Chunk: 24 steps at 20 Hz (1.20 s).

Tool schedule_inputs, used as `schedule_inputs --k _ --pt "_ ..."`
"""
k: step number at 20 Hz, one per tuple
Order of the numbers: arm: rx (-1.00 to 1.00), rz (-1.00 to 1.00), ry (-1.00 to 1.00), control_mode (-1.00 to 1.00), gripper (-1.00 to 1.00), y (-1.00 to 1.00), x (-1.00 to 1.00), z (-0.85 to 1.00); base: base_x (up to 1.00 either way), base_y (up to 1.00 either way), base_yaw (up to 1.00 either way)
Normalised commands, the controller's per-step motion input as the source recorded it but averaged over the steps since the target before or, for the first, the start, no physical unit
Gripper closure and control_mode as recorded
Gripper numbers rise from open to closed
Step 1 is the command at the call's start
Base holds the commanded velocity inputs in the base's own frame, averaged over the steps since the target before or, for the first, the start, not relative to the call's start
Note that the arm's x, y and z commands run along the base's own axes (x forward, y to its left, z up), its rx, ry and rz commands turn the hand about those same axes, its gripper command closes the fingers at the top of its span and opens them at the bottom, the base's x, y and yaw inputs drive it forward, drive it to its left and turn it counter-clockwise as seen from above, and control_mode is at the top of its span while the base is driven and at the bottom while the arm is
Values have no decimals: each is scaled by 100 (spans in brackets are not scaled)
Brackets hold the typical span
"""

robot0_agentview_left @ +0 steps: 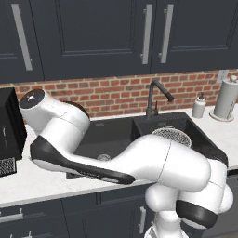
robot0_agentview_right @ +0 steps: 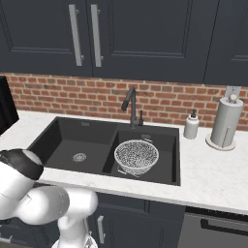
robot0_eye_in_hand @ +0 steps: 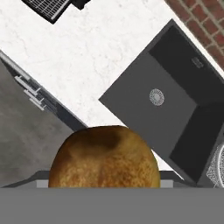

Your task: Put the colander in the sink, put the pear in the colander, and turn on the sink faucet and pour water over the colander.

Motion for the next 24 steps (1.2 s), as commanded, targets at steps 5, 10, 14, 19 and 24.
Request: schedule_inputs --k 5,10,14,19,24 --pt "19 -20 -5 -100 100 -99 -57 4 0 0 0" --pt "19 -14 -8 -100 100 -100 -21 0 0 0 0" --pt "19 -10 -6 -100 100 -100 -1 0 0 0 0" --pt "21 -7 -5 -100 100 -100 0 3 0 0 0" --pt "20 -7 -5 -100 100 -94 -3 6 0 0 0"
